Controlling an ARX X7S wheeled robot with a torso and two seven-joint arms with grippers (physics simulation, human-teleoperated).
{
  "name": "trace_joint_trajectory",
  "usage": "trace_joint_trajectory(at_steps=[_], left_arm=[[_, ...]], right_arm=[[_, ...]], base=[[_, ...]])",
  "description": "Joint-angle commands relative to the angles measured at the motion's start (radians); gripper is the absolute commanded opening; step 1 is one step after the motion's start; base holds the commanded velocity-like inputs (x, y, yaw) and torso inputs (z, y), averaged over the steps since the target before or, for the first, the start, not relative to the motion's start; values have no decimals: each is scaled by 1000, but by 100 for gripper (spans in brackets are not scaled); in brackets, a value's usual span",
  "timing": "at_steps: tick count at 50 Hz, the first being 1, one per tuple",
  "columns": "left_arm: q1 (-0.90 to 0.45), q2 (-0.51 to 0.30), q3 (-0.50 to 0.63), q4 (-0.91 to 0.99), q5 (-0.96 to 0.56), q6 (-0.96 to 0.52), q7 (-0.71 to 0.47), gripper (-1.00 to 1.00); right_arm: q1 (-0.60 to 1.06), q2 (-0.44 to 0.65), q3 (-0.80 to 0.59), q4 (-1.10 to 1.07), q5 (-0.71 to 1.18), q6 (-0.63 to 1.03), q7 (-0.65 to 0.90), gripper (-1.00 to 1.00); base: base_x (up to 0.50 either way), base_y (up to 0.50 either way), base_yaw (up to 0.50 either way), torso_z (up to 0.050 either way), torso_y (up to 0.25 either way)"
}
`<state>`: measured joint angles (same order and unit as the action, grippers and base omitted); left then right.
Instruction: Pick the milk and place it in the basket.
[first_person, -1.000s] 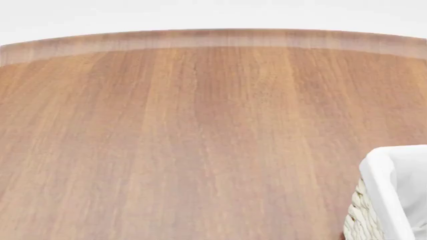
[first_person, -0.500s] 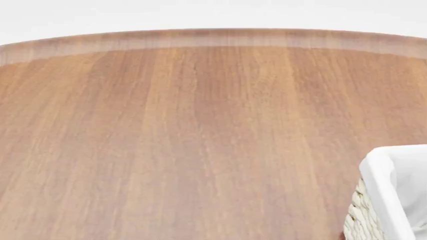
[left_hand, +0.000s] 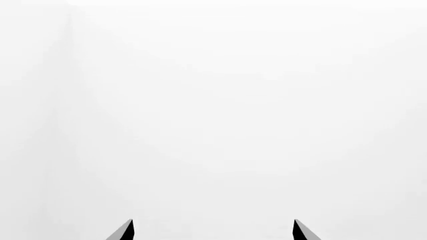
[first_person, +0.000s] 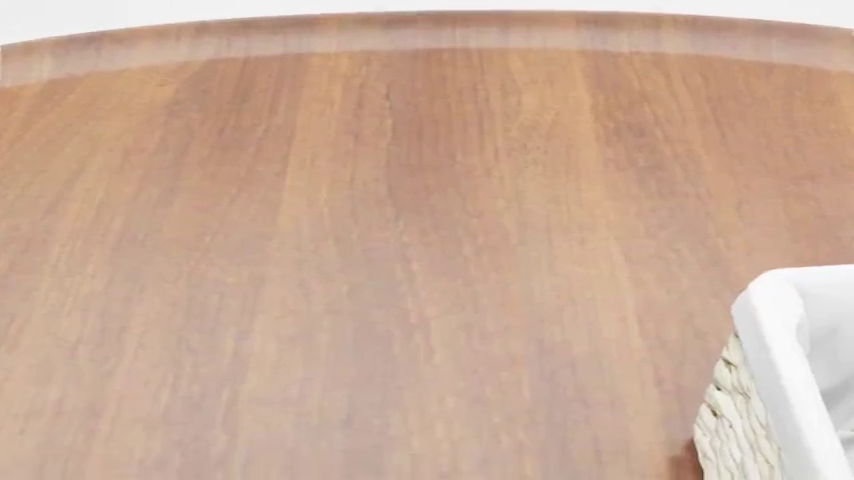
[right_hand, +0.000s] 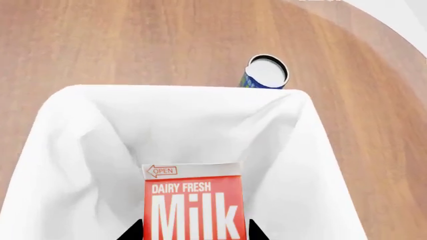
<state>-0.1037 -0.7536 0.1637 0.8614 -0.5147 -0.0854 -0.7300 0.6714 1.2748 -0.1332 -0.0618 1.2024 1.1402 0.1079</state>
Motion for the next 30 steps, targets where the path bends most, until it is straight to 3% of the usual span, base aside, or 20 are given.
trace_joint_trajectory(at_steps=[1,21,30], left_arm=[[-2,0,-3,2,-11,6,1,100],[6,-3,2,3,7,19,8,100],[10,-4,2,4,9,20,5,100]], right_arm=[[18,16,22,3,-26,-9,-2,-100],[-37,26,53,9,-10,-28,13,-100],[-56,28,62,11,-12,-39,17,-100]], base=[[0,0,0,0,0],[0,0,0,0,0],[0,0,0,0,-167]])
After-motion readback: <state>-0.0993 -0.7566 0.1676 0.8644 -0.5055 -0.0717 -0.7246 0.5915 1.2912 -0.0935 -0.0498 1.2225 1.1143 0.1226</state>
